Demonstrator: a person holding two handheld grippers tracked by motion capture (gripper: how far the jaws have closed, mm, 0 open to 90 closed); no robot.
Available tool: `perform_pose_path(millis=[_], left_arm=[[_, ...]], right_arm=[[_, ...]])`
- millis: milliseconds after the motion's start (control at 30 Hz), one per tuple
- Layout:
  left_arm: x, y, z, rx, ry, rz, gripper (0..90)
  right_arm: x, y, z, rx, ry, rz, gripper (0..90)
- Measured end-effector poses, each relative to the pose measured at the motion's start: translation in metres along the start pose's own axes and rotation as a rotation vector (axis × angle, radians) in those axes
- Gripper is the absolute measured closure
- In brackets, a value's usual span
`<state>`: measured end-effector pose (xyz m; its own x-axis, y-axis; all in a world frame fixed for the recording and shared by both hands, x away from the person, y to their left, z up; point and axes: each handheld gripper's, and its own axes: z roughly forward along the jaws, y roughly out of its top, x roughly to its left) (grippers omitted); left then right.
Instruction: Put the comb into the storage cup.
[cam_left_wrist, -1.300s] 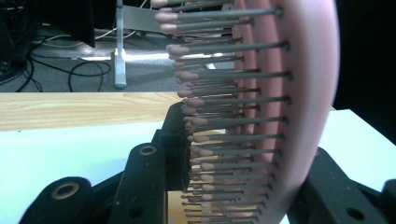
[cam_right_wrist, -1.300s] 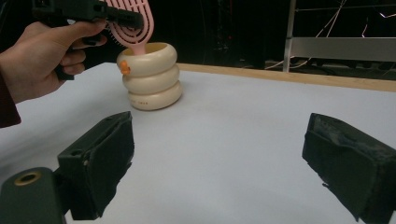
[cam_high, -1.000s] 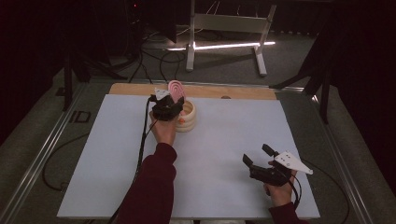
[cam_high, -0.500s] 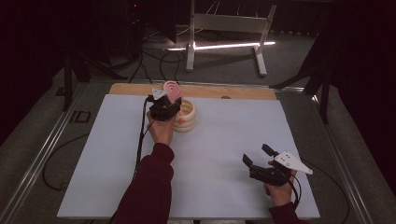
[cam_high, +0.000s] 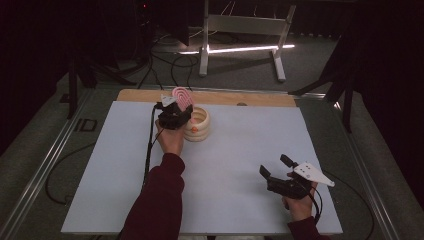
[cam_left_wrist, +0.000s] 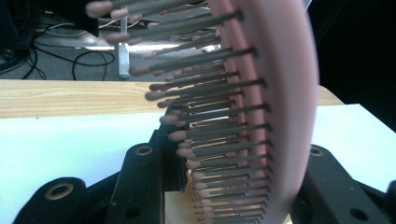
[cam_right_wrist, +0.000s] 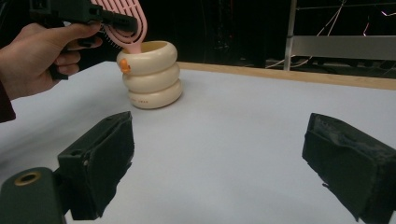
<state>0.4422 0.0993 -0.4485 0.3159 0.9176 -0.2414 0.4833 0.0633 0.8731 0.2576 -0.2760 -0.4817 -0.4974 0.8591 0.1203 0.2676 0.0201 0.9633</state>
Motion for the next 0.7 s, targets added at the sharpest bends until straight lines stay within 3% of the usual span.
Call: perform_pose_path(millis=[700], left_arm=[[0.0037,-0.0012,-0.0004,0.017,0.027,0.026,60.1]], right_arm=[[-0.0004,-0.0001,0.0000,0.001,-0.001,0.002,8.9]])
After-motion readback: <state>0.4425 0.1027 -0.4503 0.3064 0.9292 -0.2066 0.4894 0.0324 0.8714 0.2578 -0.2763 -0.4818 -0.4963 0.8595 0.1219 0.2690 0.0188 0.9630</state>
